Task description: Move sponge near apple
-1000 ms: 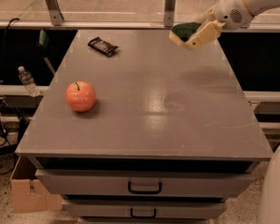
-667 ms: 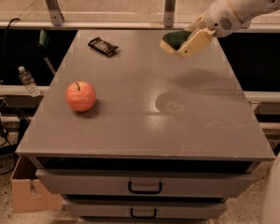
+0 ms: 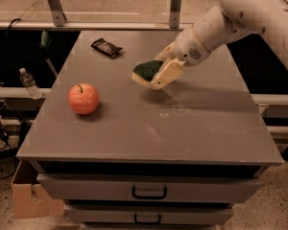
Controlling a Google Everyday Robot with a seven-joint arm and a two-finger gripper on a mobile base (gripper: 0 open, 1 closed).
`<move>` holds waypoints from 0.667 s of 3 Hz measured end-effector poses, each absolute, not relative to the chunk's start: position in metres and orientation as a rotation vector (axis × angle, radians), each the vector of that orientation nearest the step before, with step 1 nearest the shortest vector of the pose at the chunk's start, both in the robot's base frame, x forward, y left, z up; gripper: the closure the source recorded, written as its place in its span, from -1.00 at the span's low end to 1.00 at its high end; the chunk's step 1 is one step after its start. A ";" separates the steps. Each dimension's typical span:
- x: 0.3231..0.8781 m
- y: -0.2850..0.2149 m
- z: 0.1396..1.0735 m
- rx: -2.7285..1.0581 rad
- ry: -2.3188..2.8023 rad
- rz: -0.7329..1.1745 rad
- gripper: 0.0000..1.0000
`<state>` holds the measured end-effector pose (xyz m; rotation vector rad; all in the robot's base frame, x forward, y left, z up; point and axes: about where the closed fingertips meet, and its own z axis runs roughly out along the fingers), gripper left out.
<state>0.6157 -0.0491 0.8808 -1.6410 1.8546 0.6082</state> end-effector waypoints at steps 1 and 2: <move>0.600 -0.005 0.855 -1.711 1.818 0.672 1.00; 0.592 0.027 0.843 -1.764 1.787 0.693 0.66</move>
Offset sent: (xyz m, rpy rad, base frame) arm -0.0326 0.1109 -0.0496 -0.0067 0.0345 0.1766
